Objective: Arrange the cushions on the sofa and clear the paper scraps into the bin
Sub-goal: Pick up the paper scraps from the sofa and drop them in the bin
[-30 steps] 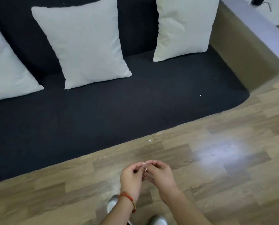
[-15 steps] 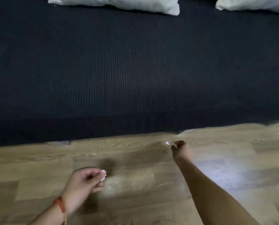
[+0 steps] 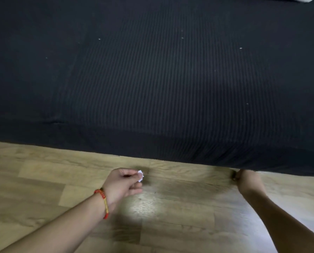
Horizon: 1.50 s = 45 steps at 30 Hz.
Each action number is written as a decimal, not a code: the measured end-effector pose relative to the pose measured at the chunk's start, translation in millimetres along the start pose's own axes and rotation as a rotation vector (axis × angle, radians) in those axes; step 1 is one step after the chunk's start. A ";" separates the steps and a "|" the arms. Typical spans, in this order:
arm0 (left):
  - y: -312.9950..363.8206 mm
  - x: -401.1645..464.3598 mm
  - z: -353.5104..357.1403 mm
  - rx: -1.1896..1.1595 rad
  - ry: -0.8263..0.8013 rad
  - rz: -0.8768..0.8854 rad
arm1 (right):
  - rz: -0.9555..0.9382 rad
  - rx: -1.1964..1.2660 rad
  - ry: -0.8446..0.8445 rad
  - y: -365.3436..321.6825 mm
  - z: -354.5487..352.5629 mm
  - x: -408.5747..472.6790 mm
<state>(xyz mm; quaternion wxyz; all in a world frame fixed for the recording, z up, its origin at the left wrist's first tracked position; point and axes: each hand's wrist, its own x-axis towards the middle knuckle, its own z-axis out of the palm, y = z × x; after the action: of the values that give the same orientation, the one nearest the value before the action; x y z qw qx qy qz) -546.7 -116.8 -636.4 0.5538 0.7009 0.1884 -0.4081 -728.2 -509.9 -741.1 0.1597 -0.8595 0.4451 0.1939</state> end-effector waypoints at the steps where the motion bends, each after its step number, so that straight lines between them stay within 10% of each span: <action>1: 0.8 0.9 -3.3 0.002 0.001 -0.016 | -0.010 -0.028 -0.013 0.6 -2.0 4.6; 13: 34.7 -90.7 -20.6 -0.257 0.050 -0.070 | -0.189 0.238 -0.476 -163.3 -38.9 -179.9; 20: 133.1 -246.7 -112.0 -0.365 0.161 0.074 | -0.144 0.994 -0.563 -328.9 -203.2 -366.4; 28: 268.4 -427.0 -191.0 -0.447 0.348 0.230 | -0.196 1.297 -0.715 -447.8 -384.8 -526.8; 45: 437.9 -720.8 -284.0 -0.327 0.349 0.598 | -0.518 1.324 -0.464 -523.1 -626.7 -746.2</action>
<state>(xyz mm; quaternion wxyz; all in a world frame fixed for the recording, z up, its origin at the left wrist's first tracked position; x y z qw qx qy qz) -559.5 144.7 214.1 0.7124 0.6864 0.1296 -0.0676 -570.1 23.7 214.7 0.7742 -0.5979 0.2068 0.0178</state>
